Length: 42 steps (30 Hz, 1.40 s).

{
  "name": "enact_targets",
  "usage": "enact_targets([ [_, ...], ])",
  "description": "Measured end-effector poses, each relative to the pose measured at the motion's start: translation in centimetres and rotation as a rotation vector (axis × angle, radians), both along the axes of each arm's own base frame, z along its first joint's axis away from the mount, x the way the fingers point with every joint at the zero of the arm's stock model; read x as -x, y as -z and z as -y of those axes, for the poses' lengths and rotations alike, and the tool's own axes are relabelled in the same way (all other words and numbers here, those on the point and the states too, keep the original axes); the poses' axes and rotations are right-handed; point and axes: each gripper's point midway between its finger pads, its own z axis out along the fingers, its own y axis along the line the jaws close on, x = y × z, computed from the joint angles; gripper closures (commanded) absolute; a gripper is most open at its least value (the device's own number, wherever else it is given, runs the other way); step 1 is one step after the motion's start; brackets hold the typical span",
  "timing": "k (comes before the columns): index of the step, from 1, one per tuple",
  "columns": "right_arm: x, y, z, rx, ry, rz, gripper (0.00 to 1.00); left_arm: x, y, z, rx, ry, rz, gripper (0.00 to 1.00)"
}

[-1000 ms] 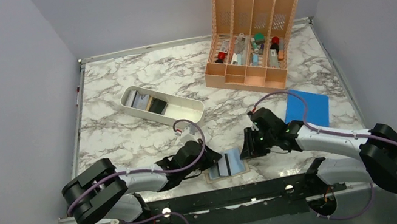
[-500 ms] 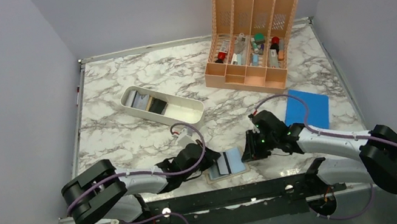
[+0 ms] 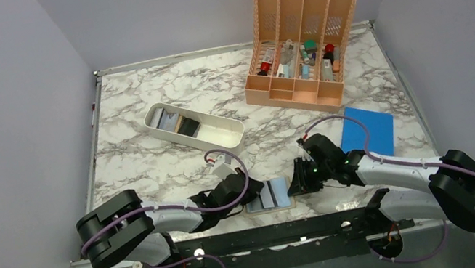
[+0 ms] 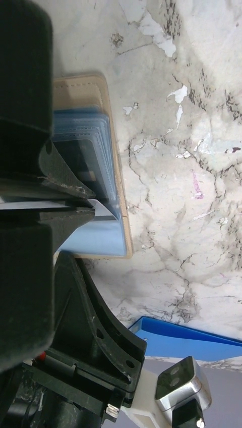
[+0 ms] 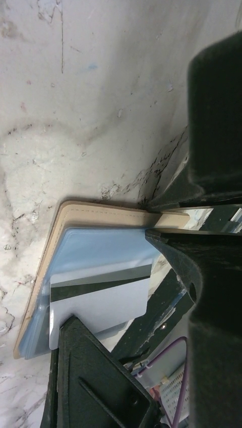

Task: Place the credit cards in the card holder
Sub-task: Insert the credit card into the card holder.

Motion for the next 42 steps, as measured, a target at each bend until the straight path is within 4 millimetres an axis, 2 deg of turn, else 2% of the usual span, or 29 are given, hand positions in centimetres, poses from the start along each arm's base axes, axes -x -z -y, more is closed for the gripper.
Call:
enact_targets([
  [4, 0.0, 0.0, 0.0, -0.003, 0.004, -0.003, 0.76, 0.1, 0.1, 0.0, -0.013, 0.008, 0.008, 0.67],
  [10, 0.1, 0.0, 0.0, -0.002, 0.005, -0.004, 0.76, 0.2, -0.8, -0.1, -0.013, 0.025, 0.030, 0.46],
  [15, 0.2, 0.0, 0.1, 0.001, 0.005, -0.008, 0.76, 0.3, -1.5, -0.2, -0.028, 0.034, 0.036, 0.46],
  [30, 0.2, 0.0, 0.1, 0.004, 0.006, -0.011, 0.76, 1.0, -1.3, -0.1, -0.084, 0.059, 0.015, 0.46],
  [42, -0.3, 0.1, -0.3, -0.009, 0.011, -0.004, 0.76, 1.7, -1.2, 2.3, -0.064, 0.132, -0.008, 0.45],
])
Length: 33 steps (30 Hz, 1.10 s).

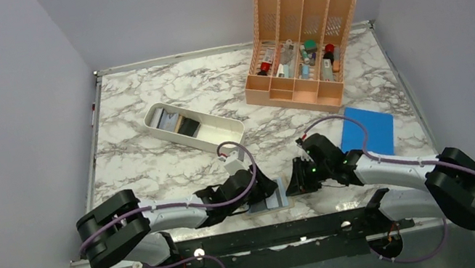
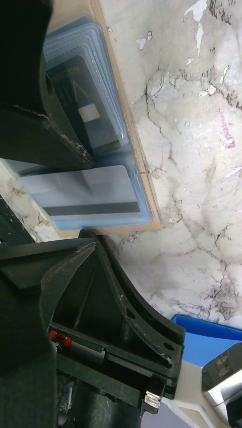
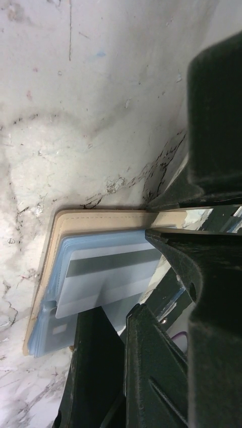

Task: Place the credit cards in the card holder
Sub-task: Insert the credit card into the card holder.

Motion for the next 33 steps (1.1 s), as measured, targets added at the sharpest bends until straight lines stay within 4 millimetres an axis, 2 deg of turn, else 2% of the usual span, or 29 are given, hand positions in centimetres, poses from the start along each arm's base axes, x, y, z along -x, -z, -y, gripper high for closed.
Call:
enact_targets([
  [7, -0.1, -0.1, 0.0, -0.001, 0.003, 0.005, 0.73, 0.2, -0.4, -0.3, -0.001, 0.004, -0.001, 0.43],
  [16, -0.4, -0.2, 0.0, 0.002, 0.010, 0.016, 0.74, 0.3, -0.6, -0.2, -0.019, 0.014, 0.002, 0.43],
  [24, -0.4, -0.3, -0.1, 0.000, 0.017, 0.011, 0.74, 0.4, 0.2, 0.9, -0.039, 0.033, -0.020, 0.43],
  [33, -0.5, -0.2, -0.2, -0.005, 0.033, 0.002, 0.74, 0.6, 0.1, 0.9, -0.034, 0.033, -0.026, 0.41],
])
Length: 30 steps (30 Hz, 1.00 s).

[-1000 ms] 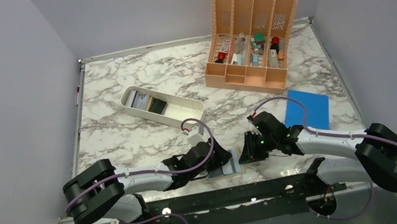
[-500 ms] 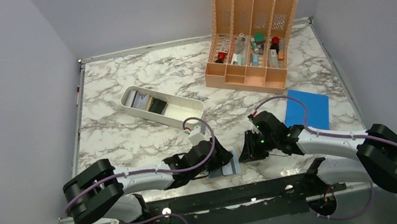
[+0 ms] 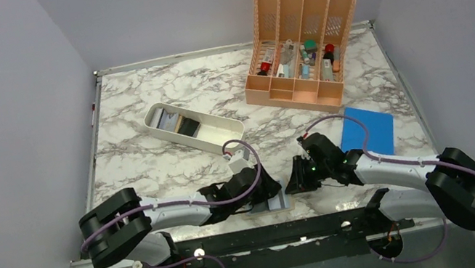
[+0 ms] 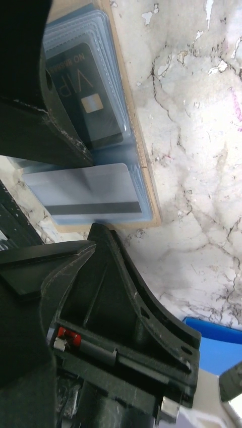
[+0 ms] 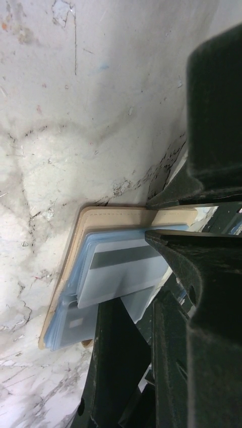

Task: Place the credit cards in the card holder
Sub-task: Insert the credit card into the card holder.

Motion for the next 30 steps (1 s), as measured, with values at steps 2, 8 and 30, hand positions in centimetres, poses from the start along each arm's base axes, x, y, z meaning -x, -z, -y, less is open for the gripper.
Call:
enact_targets([
  [2, 0.0, 0.0, 0.0, -0.001, 0.003, -0.001, 0.74, 0.1, -0.3, -0.1, 0.002, 0.000, 0.001, 0.40],
  [8, -0.1, 0.0, 0.0, 0.000, 0.007, -0.001, 0.74, 0.2, -1.7, -1.0, 0.000, -0.003, 0.012, 0.39],
  [30, -0.1, -0.2, -0.1, -0.006, 0.008, 0.005, 0.70, 0.0, 0.2, -0.2, -0.068, 0.018, 0.000, 0.39],
])
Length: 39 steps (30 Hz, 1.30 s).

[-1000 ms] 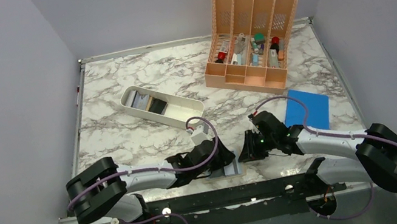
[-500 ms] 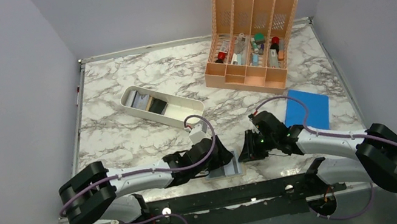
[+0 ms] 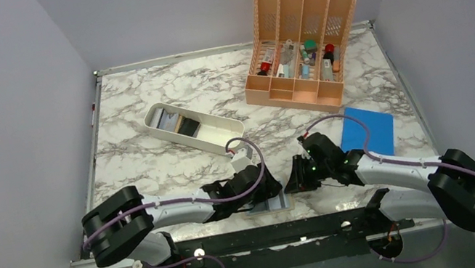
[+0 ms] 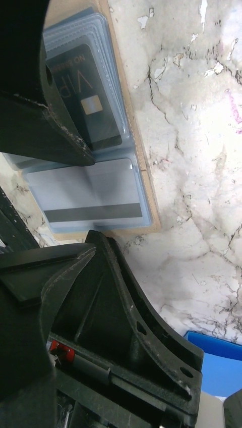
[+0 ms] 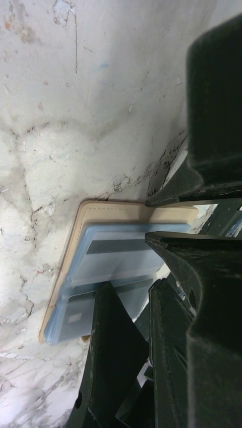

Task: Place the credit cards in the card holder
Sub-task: Insert the credit card into the card holder, then close the card holder at the center of the board.

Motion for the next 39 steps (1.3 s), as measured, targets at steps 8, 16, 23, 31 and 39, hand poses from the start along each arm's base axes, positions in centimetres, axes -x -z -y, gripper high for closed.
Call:
enact_targets([
  [8, 0.1, 0.0, 0.1, -0.003, 0.001, 0.004, 0.70, -0.2, 0.6, 1.0, 0.013, 0.012, 0.002, 0.40],
  [16, 0.3, -0.2, 0.2, -0.007, 0.005, 0.004, 0.62, -0.2, 0.1, 1.5, 0.033, 0.035, 0.018, 0.40],
  [23, 0.1, -1.1, 0.0, -0.036, 0.019, 0.018, 0.55, -0.3, -3.5, 0.7, 0.076, 0.035, 0.059, 0.47],
  [31, 0.3, -1.1, 0.1, -0.035, 0.040, -0.007, 0.39, -2.3, -4.8, -4.5, 0.007, -0.054, 0.075, 0.54],
  [39, 0.2, -1.1, -0.1, -0.048, 0.070, -0.036, 0.31, -2.4, -1.7, -10.1, -0.088, -0.119, 0.036, 0.58],
])
